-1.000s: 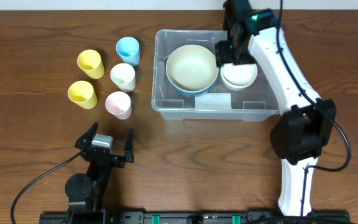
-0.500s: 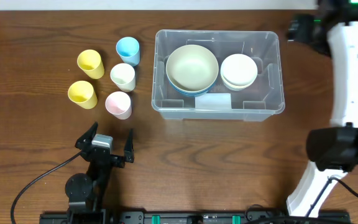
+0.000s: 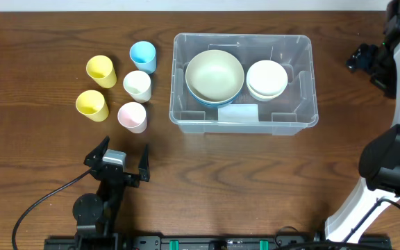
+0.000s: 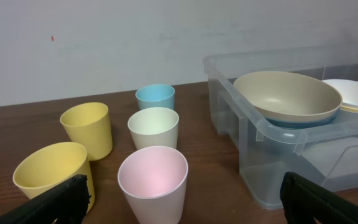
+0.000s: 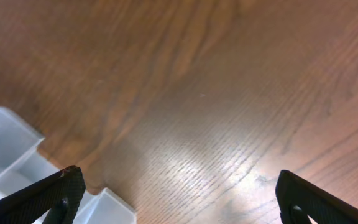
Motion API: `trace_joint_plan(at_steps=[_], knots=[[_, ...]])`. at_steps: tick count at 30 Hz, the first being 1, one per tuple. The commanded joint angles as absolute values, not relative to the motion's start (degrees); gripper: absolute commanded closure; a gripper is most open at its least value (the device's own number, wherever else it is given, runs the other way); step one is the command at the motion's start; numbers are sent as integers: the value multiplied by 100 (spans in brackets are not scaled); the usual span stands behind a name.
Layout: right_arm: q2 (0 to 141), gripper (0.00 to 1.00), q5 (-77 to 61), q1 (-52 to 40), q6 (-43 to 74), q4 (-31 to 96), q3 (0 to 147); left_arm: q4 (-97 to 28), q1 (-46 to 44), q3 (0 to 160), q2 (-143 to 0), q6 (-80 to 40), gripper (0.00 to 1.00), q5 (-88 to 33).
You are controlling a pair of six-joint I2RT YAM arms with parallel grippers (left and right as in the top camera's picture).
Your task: Pack container
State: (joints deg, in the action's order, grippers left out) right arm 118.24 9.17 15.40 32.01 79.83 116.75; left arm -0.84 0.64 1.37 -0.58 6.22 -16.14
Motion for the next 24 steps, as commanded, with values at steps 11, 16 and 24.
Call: trace_joint_plan(at_steps=[11,16,24], knots=[[11797,1,1240,1737,3538,7371,11150,-266,91,23,-23,615,2,-1649],[11797,1,1181,1728,3597,7308,10945,-233,91,23,-23,615,2,-1649],[11797,1,1181,1730,3599,7303,10943,161,89,23,-23,613,2,-1651]])
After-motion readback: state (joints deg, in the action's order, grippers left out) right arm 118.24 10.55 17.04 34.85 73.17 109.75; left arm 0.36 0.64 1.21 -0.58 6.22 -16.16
